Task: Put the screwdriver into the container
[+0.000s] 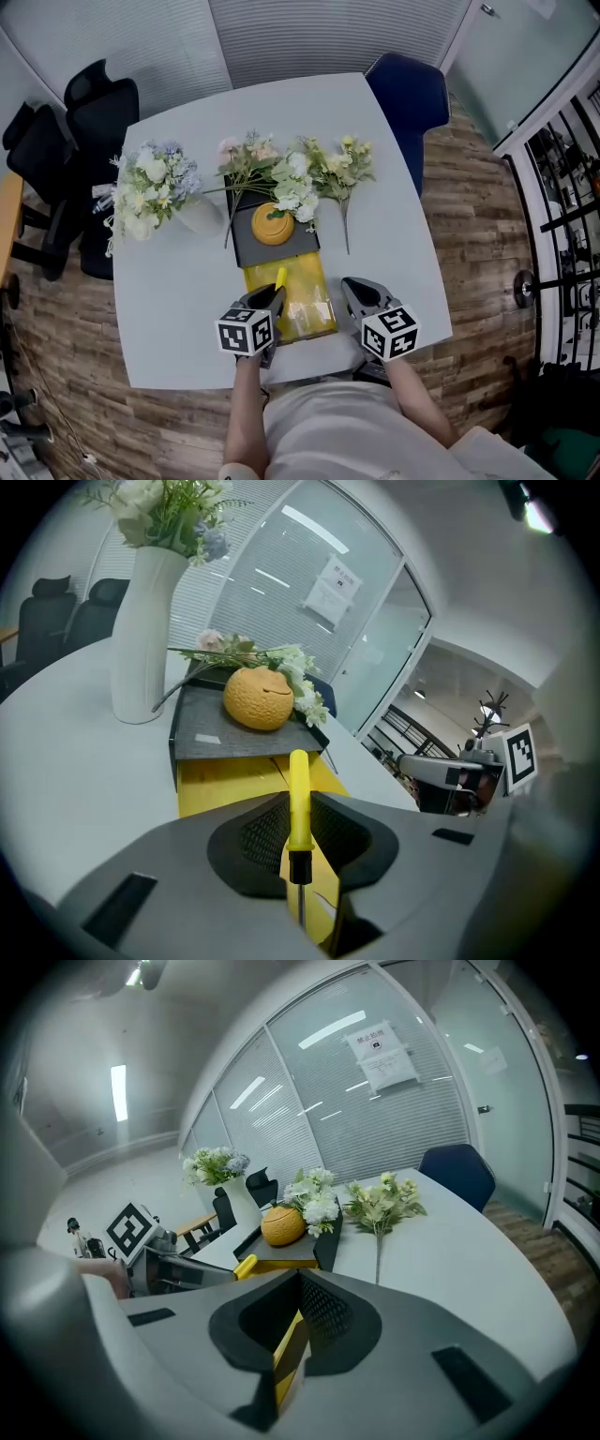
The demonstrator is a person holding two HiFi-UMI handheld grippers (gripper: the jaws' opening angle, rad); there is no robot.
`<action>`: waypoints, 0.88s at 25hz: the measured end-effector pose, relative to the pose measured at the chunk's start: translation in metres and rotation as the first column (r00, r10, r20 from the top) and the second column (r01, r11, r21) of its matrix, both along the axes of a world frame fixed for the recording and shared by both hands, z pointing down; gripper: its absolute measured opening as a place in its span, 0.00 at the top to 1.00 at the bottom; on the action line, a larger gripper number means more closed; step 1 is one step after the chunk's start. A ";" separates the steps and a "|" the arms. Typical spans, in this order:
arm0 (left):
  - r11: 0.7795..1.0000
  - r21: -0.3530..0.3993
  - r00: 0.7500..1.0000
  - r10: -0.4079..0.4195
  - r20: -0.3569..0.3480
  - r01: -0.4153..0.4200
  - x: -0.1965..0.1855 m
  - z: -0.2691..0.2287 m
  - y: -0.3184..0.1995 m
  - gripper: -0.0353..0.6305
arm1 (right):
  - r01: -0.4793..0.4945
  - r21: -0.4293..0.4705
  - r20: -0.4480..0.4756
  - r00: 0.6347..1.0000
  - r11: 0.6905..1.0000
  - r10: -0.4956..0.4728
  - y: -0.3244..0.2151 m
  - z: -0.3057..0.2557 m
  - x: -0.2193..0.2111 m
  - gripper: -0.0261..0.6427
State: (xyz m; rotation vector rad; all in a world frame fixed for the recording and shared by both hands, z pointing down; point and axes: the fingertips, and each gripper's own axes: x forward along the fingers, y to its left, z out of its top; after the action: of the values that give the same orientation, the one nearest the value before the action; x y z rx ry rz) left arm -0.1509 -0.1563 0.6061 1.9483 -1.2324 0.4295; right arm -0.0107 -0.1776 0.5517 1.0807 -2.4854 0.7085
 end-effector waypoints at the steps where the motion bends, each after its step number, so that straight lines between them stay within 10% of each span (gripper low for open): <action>1: 1.000 -0.004 1.000 0.004 0.002 -0.004 0.001 0.002 0.000 0.85 | 0.001 -0.002 -0.002 1.000 1.000 -0.001 0.000 0.001 0.000 0.94; 22: 0.989 -0.107 0.993 0.104 0.055 -0.098 0.031 0.035 -0.015 0.85 | -0.045 -0.052 -0.015 0.999 0.998 0.044 -0.018 0.025 0.023 0.94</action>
State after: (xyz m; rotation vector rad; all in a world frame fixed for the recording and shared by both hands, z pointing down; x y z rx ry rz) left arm -0.1197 -0.1714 0.6409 1.9267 -1.1294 0.5973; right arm 0.0122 -0.1956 0.5762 1.1211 -2.4240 0.7722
